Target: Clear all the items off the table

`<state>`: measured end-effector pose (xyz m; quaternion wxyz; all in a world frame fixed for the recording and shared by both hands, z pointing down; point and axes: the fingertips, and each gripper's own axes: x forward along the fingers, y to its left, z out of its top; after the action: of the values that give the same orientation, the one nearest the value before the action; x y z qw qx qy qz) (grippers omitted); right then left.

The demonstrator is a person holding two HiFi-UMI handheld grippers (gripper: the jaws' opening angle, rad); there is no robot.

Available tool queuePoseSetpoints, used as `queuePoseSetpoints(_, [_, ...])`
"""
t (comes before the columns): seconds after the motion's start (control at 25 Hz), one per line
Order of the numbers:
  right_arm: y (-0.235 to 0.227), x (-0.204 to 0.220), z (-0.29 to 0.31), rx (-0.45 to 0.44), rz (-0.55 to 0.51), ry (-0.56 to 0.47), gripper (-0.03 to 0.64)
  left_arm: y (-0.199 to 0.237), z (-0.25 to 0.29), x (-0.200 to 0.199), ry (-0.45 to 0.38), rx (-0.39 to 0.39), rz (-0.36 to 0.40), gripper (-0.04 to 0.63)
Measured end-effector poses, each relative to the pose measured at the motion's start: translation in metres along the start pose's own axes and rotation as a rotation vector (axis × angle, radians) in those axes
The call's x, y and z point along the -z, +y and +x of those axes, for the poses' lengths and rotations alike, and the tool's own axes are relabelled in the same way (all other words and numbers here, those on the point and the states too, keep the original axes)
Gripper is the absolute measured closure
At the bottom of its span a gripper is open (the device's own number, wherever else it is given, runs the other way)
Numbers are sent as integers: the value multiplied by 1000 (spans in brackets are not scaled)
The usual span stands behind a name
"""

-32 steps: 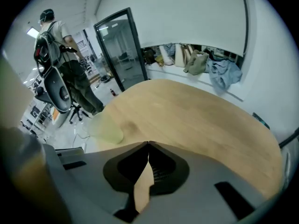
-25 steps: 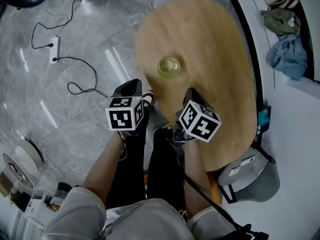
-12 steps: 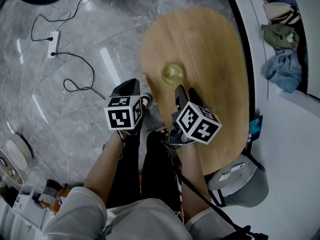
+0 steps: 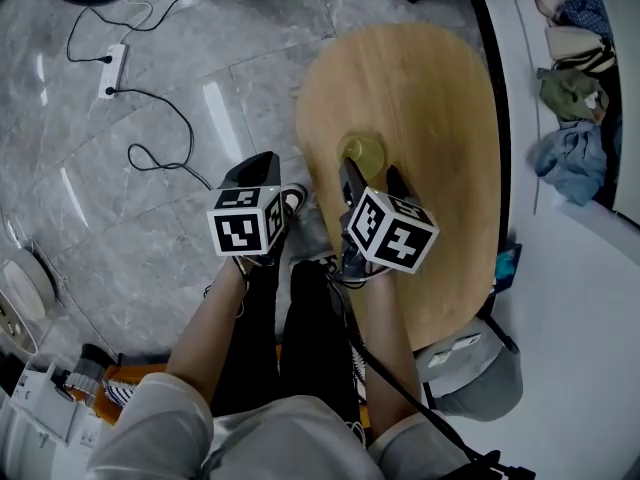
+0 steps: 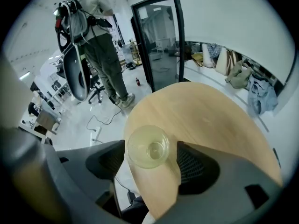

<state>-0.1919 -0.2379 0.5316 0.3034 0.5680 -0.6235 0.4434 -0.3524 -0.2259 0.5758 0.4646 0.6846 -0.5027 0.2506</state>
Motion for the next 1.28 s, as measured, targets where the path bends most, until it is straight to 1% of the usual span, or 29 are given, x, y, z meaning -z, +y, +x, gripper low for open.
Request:
queuePoseSetpoints(0.24, [7, -1, 9, 20, -88, 29, 268, 10, 3, -4, 0, -9, -19, 593])
queuePoseSetpoints(0.76, [6, 0, 27, 56, -116, 83, 266, 13, 12, -4, 19, -6, -2, 593])
queuePoseSetpoints(0.96, [5, 1, 29, 47, -110, 100, 265, 13, 15, -4, 25, -4, 5, 593])
queuePoseSetpoints(1.28, [6, 1, 29, 31, -105, 79, 267, 5, 17, 2, 39, 6, 27, 594])
